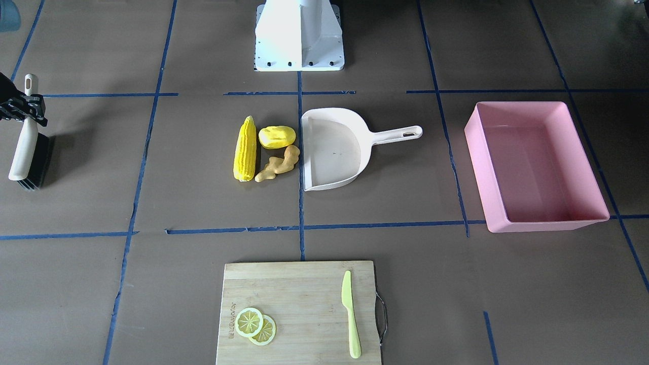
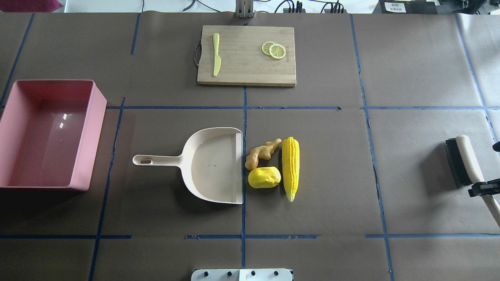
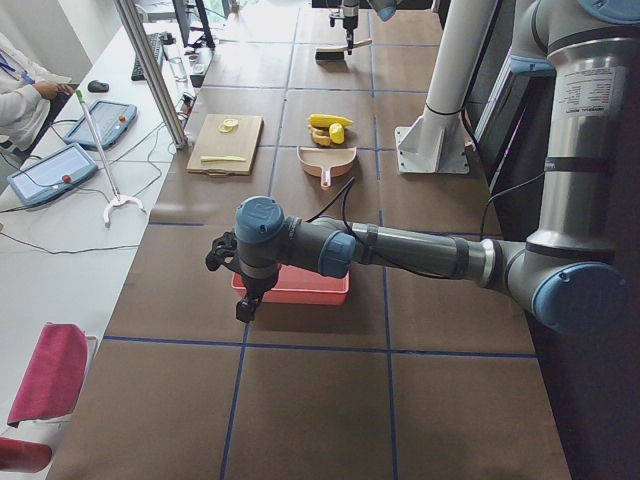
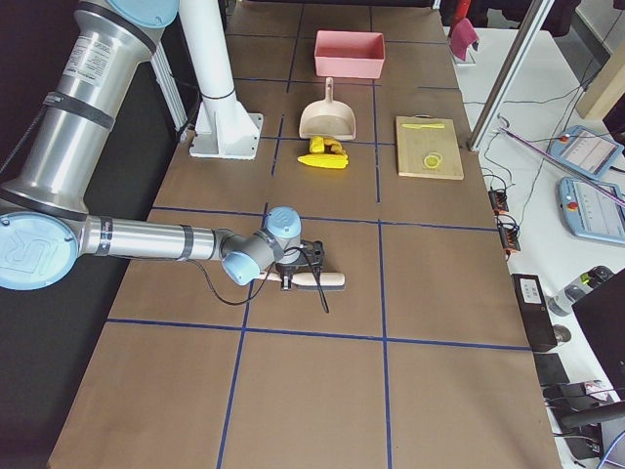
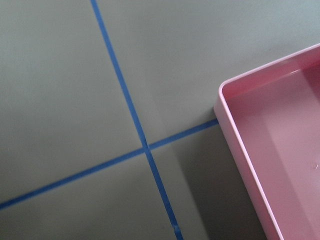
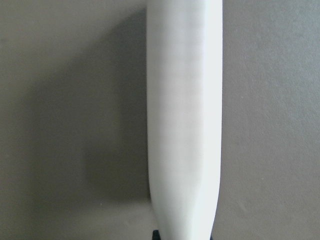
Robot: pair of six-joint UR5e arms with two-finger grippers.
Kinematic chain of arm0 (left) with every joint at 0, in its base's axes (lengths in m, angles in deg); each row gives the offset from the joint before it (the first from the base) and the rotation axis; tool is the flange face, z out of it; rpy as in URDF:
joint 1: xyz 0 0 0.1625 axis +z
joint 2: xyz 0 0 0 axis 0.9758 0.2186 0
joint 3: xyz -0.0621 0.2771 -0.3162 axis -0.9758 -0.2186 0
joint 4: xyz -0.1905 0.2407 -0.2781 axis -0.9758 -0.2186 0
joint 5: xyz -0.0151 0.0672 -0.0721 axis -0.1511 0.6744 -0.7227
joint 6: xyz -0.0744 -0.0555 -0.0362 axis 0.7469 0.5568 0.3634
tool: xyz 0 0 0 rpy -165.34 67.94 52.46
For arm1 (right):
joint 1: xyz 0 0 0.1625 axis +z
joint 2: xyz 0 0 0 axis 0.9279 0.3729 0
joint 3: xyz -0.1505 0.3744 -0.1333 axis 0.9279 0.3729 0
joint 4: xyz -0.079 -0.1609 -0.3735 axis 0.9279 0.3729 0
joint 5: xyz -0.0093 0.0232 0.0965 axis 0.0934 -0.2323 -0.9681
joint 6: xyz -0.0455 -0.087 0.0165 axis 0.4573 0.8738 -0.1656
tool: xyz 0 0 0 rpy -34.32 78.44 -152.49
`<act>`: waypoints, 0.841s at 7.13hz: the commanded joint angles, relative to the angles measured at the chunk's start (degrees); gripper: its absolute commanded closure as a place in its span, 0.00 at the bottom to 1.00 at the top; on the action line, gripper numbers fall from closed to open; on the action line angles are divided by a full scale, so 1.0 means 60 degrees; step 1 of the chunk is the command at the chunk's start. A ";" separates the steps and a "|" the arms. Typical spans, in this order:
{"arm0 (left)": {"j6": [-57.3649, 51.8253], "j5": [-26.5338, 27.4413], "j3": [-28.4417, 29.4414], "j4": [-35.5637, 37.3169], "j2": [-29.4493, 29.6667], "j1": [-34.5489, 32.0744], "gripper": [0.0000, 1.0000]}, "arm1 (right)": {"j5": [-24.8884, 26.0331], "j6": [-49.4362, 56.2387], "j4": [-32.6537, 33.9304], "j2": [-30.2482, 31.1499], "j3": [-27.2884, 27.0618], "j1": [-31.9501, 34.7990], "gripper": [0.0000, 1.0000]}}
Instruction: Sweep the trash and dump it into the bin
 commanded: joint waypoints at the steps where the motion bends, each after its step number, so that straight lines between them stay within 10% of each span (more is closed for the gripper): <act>1: 0.0069 -0.0022 -0.0152 -0.1922 0.0484 0.1081 0.00 | 0.0021 0.0000 -0.0020 -0.0005 0.0011 -0.0001 1.00; 6: 0.2776 0.0065 -0.0503 -0.2209 0.3102 0.4477 0.00 | 0.0021 0.0000 -0.0064 -0.0019 -0.0004 -0.0001 1.00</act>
